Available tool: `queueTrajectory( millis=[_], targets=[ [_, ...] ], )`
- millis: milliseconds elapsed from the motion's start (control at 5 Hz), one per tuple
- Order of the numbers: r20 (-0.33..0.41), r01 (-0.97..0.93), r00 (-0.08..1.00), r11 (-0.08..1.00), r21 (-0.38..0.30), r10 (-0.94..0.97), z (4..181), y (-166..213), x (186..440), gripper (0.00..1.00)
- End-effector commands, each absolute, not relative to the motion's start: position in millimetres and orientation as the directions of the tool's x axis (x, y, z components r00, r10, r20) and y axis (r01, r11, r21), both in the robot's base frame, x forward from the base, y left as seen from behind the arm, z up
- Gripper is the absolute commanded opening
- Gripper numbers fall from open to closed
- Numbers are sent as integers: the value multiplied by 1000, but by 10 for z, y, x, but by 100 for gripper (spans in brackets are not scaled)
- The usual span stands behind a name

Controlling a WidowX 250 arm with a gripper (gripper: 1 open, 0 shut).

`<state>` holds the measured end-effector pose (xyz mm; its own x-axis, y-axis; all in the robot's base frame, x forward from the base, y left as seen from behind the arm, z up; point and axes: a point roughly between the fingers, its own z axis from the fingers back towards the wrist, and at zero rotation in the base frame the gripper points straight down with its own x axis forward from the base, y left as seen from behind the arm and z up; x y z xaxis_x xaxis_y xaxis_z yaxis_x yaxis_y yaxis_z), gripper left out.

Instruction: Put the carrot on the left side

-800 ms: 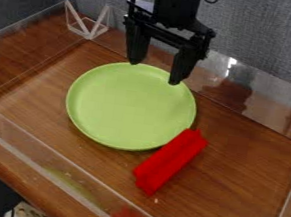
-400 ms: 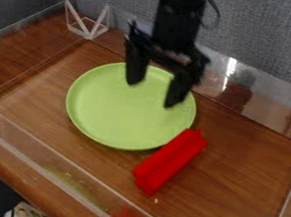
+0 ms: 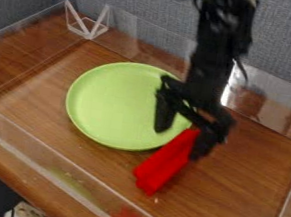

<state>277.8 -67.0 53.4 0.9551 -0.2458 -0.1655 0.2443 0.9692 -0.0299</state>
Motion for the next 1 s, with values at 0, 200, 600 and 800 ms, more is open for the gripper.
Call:
queueTrajectory(
  millis=[0,200,600,800],
  targets=[
    [-131,296,946,955,-20,-296,530,-793,2761,100],
    [-142,314,939,949,-19,-314,456,-815,2750,100],
    [-158,353,923,935,-22,-352,387,-718,2676,100],
    [-166,369,915,929,-26,-368,353,-680,2636,0]
  ],
)
